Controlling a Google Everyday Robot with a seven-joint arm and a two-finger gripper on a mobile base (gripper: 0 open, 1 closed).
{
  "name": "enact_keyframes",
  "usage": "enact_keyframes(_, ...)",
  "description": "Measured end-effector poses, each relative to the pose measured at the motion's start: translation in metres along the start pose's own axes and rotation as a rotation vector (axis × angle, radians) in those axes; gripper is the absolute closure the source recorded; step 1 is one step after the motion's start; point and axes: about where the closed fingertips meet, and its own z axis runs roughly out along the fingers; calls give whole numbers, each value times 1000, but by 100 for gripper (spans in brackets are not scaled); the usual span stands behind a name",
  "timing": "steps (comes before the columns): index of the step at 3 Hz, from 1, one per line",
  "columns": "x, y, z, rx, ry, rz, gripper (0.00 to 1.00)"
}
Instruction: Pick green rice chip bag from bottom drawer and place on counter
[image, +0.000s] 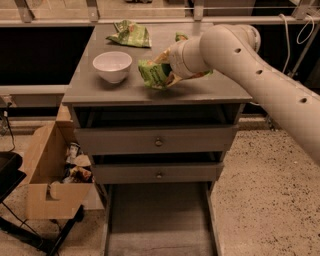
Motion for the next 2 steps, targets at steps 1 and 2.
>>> enact_keyframes(1,-3,0,2,-3,-5,-2,74)
enact_keyframes(2,-5,1,5,-5,-10,-2,44)
